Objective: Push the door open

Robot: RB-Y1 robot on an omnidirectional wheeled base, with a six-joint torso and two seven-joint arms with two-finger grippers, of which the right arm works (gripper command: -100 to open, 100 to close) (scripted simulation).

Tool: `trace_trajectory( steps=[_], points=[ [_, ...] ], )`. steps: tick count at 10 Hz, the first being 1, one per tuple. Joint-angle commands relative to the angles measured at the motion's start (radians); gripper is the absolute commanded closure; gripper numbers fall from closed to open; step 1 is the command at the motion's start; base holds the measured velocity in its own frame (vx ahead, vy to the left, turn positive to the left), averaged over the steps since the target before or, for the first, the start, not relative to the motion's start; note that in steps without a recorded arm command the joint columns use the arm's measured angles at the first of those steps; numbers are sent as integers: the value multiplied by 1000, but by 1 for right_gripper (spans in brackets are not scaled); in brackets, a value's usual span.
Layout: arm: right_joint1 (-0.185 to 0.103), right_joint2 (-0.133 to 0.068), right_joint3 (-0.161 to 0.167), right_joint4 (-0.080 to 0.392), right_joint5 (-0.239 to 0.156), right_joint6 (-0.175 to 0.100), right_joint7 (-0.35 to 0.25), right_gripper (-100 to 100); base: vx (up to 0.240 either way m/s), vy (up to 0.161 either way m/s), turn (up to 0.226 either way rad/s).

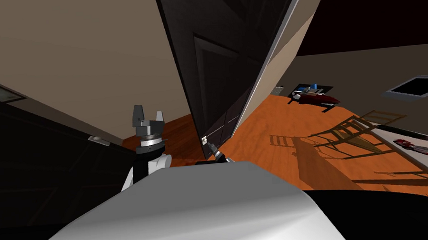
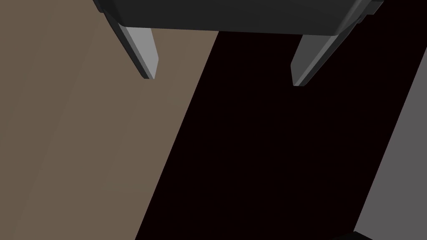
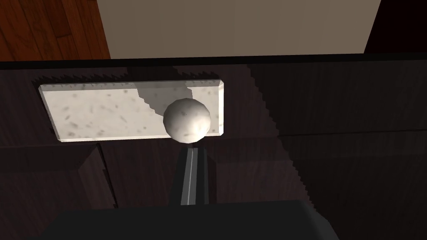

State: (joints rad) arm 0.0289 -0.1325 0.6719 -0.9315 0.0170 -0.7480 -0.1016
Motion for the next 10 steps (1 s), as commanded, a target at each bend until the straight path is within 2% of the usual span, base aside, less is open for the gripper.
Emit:
trace_trajectory(
  steps=[1,5,10],
  points=[
    [4,-1,-7,-4,-3,2,3,-100,-90,-57,-93],
    [8,-3,-15,-10,-6,6,6,-100,-162,-43,-57],
    [0,13,-30,13,-8,-4,15,-100,152,107,28]
  ],
)
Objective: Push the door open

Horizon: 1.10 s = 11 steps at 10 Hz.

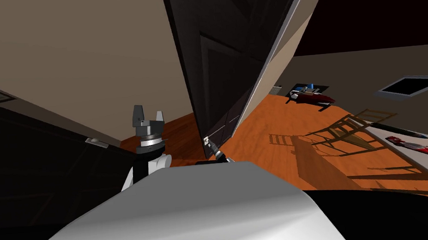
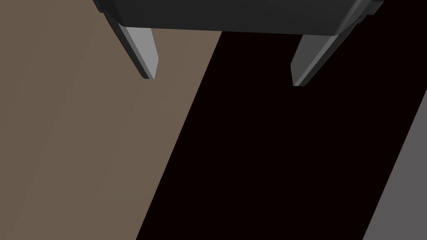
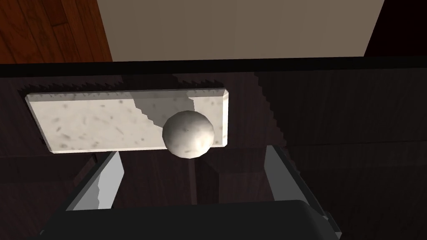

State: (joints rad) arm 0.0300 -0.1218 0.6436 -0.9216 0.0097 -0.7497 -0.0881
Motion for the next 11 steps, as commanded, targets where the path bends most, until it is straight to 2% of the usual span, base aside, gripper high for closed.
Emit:
trace_trajectory(
  steps=[1,3,4,9,10,11],
  points=[
    [-2,5,-5,8,-1,-4,3,-100,168,142,32],
    [-3,6,-6,8,-1,-4,3,-100,109,78,4],
    [-3,6,-6,8,-1,-4,3,100,-12,-5,8],
    [-3,6,-6,8,-1,-4,3,100,-11,-8,1],
    [-6,7,-27,19,-5,-1,9,100,73,89,-20],
    [-7,7,-34,21,-7,-1,11,100,100,144,-60]
  ],
)
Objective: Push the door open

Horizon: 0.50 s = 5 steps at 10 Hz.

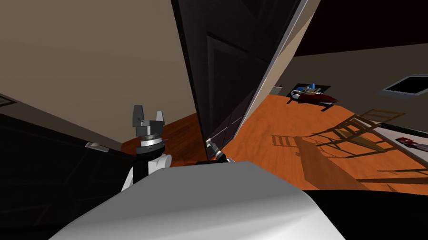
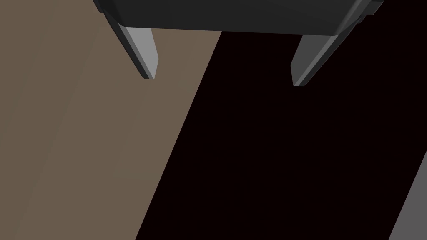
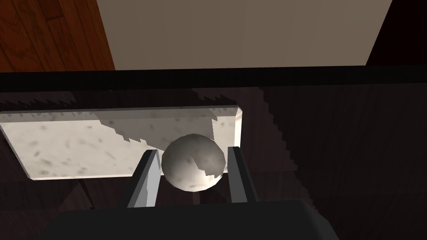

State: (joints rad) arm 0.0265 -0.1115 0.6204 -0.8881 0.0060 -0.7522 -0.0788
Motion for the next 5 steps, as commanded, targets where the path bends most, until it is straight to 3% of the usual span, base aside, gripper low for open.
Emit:
trace_trajectory(
  steps=[1,5],
  points=[
    [-7,-2,-24,-7,-6,1,5,100,103,165,-40],
    [-20,5,-80,13,-18,1,20,100,142,146,-26]
  ],
)
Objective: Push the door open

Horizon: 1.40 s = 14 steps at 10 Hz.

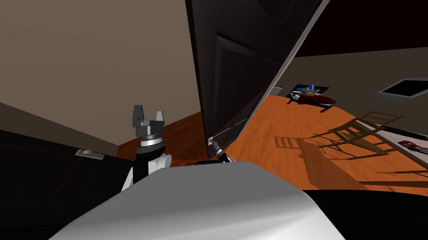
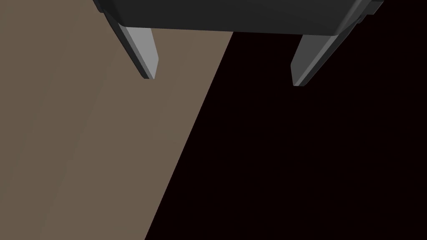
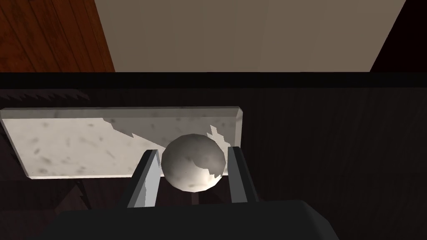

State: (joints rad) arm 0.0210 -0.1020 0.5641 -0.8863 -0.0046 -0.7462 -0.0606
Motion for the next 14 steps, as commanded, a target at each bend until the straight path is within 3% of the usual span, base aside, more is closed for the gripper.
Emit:
trace_trajectory(
  steps=[1,9,10,11,14],
  points=[
    [-17,-2,-34,15,-10,-5,4,100,133,157,-38],
    [-38,14,-127,49,-30,-6,29,100,93,99,-43],
    [-44,20,-151,58,-35,-6,35,100,148,111,-74],
    [-26,10,-129,31,-31,4,26,-100,-58,25,-49],
    [-18,11,-122,21,-32,6,23,-100,-210,-41,-26]
  ],
)
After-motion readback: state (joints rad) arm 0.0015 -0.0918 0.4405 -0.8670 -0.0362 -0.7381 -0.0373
